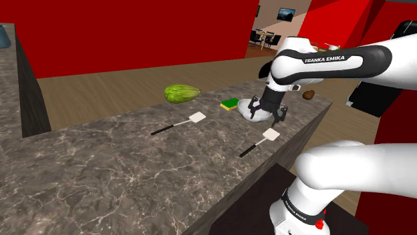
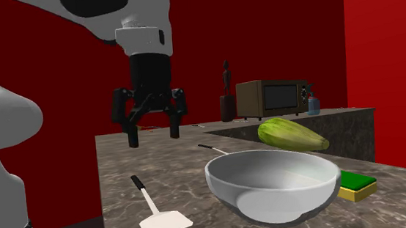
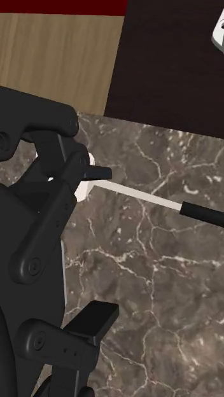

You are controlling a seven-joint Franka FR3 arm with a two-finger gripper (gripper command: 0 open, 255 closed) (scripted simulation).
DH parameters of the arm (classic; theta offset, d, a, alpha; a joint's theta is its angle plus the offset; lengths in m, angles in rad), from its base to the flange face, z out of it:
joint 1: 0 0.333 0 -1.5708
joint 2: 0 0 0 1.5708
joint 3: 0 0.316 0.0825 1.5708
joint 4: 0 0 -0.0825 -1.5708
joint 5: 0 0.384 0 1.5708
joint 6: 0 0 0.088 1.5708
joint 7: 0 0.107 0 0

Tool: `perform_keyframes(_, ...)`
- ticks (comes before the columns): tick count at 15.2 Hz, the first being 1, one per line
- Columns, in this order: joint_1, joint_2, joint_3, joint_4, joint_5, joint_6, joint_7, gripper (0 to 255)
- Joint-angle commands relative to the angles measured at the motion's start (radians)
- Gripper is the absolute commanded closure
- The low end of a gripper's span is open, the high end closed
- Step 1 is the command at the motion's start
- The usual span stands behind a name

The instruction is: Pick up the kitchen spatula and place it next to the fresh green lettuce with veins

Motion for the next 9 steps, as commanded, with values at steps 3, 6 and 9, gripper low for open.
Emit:
perform_keyframes(3, -0.082, -0.036, 0.026, -0.136, 0.061, 0.081, 0.215, 0)
perform_keyframes(6, -0.085, -0.024, 0.032, -0.166, 0.070, 0.123, 0.228, 0)
perform_keyframes(9, -0.081, 0.003, 0.035, -0.195, 0.076, 0.178, 0.227, 0)
